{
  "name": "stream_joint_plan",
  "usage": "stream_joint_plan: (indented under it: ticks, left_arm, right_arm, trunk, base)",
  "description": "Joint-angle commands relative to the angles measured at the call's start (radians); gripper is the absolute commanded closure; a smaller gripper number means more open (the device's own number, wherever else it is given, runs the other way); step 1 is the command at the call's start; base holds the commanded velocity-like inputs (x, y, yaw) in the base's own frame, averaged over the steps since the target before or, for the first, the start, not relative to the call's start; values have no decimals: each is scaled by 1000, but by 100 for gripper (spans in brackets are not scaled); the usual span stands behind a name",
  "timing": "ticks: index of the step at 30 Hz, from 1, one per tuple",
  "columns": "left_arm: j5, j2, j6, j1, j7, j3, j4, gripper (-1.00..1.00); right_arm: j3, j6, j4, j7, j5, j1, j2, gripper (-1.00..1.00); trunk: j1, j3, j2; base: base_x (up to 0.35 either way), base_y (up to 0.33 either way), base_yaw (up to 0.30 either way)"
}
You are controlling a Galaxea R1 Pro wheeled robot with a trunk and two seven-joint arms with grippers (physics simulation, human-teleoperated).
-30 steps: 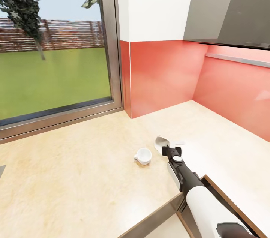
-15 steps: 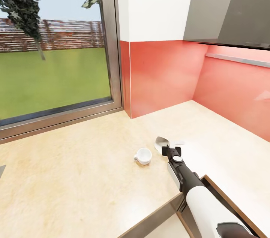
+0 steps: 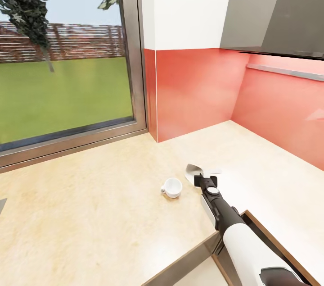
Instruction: Set up a coffee station on the kitchen countertop: keep the coffee maker on the countertop, move the bottle of coffee from the kitchen shelf to the counter next to the coffee maker, place a paper coffee filter on top of the coffee maker, put the saucer next to the coffee maker with the coffee cup on the saucer, and place the electric kettle next to the coffee maker.
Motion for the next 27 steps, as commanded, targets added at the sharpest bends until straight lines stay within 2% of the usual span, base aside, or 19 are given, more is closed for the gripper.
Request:
stream_joint_plan:
  ticks: [1,7,17,21,27]
  left_arm:
    - [-11,0,-5,-1,3,7,2,-100]
    - [-11,1,-5,-1,3,7,1,-100]
    - [-9,2,-5,-1,3,7,1,-100]
    - [-9,4,-6,-1,3,9,0,-100]
    - [-9,4,-6,-1,3,9,0,-100]
  right_arm:
    - [1,7,-2,-2,2,0,0,100]
    - [2,9,-15,-2,1,0,5,100]
    - [6,20,-233,-1,-2,0,10,100]
    - [28,34,-314,4,-2,0,21,100]
    - [66,127,-383,6,-3,0,39,100]
  trunk:
    - [1,-2,-2]
    - [1,-2,-2]
    - [1,-2,-2]
    - [1,-2,-2]
    - [1,-2,-2]
  base:
    - [0,0,0]
    - [0,0,0]
    - [0,0,0]
    - [0,0,0]
    - [0,0,0]
